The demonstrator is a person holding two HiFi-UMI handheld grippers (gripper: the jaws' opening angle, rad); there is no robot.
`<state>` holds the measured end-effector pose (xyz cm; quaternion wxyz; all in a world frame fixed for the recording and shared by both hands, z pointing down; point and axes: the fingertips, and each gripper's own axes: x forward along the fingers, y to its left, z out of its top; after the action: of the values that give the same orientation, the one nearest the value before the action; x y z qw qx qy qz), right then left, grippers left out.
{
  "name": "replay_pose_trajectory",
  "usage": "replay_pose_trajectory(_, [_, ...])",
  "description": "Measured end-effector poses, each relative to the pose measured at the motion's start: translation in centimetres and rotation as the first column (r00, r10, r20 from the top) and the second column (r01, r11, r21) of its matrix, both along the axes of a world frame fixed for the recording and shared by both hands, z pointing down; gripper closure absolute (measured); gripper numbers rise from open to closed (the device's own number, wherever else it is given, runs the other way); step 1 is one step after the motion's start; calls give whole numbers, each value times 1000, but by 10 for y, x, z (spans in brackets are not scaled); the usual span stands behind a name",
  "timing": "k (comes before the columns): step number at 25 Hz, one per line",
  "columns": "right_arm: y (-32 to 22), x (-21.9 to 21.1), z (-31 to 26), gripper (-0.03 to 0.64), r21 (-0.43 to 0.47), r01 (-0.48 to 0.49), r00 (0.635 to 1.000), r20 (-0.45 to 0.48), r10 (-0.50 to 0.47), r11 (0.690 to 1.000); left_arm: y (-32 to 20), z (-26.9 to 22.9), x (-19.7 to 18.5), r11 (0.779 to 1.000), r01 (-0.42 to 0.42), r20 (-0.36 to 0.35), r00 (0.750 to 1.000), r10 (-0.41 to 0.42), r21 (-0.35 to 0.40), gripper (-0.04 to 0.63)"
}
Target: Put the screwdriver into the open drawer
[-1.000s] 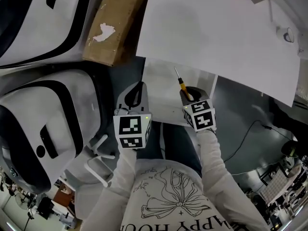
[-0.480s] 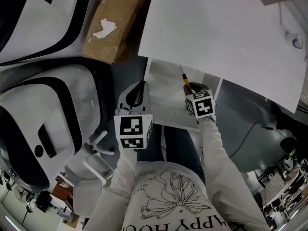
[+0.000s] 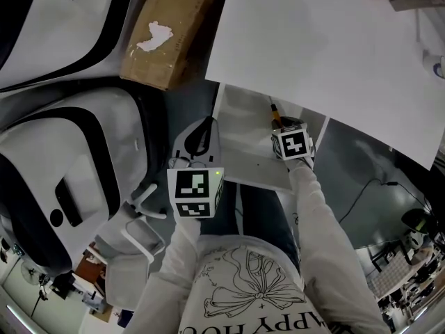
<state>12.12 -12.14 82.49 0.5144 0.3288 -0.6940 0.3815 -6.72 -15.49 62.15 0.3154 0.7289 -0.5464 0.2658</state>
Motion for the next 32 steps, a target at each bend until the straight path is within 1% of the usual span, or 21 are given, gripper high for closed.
replay_pose_trajectory(5, [-2,6,2,543,-3,-27,998,-51,27,1000,1,3,-4,1000,8,2,1000,-8,-6,586])
replay_pose_trajectory(9, [-2,7,6,543,1,-39,997,-70,39,999,2,4,-8,1000,17,-6,1000,-17,-7,586])
replay_pose_trajectory(13, [-6,7,5,540,21,-55,996,-70,56,998,4,3,-11,1000,16,-7,1000,-16,-4,586])
replay_pose_trajectory(16, [-9,7,-2,505,35,-64,996,-64,67,997,4,-1,-13,1000,15,-8,1000,-15,6,586])
replay_pose_trajectory(18, [-11,7,-9,505,50,-70,996,-58,73,996,4,-6,-13,1000,18,-11,1000,-18,17,586])
replay_pose_trajectory(21, [-17,5,-28,506,94,-88,995,-27,91,992,2,-17,-14,999,19,-15,1000,-19,40,586])
replay_pose_trajectory(26, [-24,5,-85,541,193,-150,989,12,150,970,-4,-50,-14,995,21,-21,1000,-20,97,586])
replay_pose_trajectory(29, [-30,2,-128,552,262,-187,982,51,180,947,-10,-73,-12,990,15,-27,1000,-11,142,586])
replay_pose_trajectory(32, [-37,0,-170,568,340,-219,976,86,201,915,-17,-98,-9,981,5,-31,1000,1,192,586])
